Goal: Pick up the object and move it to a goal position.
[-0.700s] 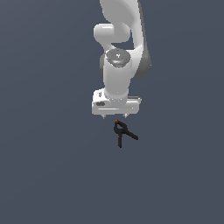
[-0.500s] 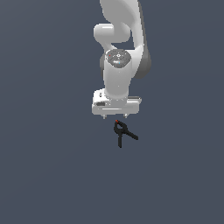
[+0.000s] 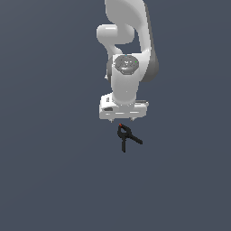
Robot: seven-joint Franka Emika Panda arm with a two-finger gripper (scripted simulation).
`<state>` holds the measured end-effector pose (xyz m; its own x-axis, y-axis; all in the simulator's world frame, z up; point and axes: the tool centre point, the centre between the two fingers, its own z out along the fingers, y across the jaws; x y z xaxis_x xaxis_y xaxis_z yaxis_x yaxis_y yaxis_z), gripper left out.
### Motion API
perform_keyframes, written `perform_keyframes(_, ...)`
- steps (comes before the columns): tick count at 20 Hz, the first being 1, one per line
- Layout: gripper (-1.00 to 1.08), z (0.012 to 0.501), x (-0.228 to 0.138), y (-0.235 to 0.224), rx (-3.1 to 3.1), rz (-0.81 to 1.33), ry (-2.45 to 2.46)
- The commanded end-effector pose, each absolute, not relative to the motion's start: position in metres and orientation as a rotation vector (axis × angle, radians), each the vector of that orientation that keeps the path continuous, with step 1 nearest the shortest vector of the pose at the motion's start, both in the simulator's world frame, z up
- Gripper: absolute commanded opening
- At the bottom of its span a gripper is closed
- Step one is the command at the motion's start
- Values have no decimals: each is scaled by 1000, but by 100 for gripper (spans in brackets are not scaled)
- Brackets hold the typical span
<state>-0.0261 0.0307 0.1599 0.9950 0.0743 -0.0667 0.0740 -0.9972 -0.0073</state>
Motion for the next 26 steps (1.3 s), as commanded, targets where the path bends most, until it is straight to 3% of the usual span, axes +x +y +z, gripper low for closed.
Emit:
perform_keyframes(1, 100, 160, -26, 30, -3133, 104, -117)
perform_keyframes(26, 100, 70, -19, 61, -3071, 1, -662)
